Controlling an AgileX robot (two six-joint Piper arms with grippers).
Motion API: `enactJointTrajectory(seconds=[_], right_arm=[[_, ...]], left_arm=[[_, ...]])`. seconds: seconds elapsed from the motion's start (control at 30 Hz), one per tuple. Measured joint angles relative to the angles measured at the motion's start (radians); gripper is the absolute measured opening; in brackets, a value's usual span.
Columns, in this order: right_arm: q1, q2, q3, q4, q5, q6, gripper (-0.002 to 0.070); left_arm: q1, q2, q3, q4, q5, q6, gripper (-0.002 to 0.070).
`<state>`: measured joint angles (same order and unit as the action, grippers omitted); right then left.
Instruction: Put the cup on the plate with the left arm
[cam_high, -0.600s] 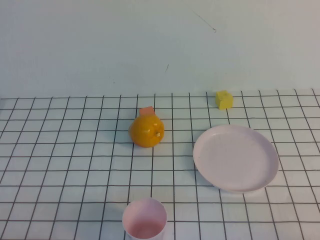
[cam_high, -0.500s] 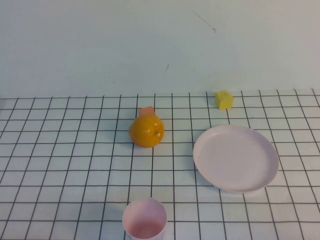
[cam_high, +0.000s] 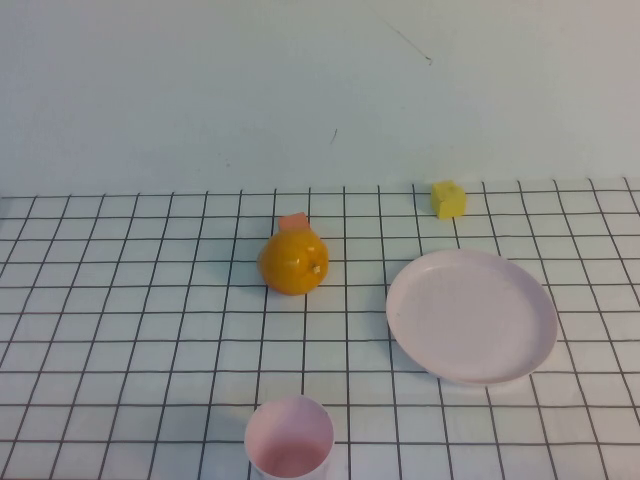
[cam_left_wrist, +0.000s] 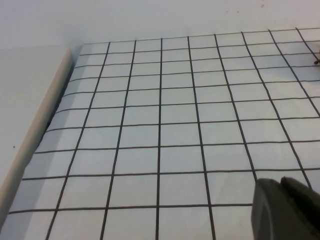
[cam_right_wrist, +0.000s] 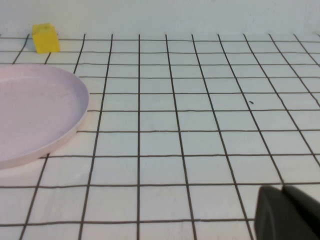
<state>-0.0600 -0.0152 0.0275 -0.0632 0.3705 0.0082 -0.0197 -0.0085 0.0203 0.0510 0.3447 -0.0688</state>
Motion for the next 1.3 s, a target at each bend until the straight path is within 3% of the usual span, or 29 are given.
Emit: enactJointTrajectory(seconds=[0.27,0.6,0.77,1.17,1.3], right_arm=[[0.000,0.000,0.000,0.000,0.000,0.000,-0.0002],[0.000,0.000,0.000,0.000,0.000,0.000,-0.0002],[0.000,0.000,0.000,0.000,0.000,0.000,-0.0002],[0.000,0.000,0.000,0.000,0.000,0.000,-0.0002],[0.000,0.000,0.000,0.000,0.000,0.000,-0.0002]], left_arm=[[0.000,0.000,0.007,0.044,-0.078,-0.006,-0.0003],[0.000,0.000,0.009,0.050,-0.575,-0.022,-0.0003],[0.000,0.000,0.009,0.054,-0.699,-0.026,-0.0003],[0.000,0.000,0.009,0.002,-0.754,-0.090,-0.0003],[0.000,0.000,-0.098,-0.005,-0.567,-0.163,-0.0002]])
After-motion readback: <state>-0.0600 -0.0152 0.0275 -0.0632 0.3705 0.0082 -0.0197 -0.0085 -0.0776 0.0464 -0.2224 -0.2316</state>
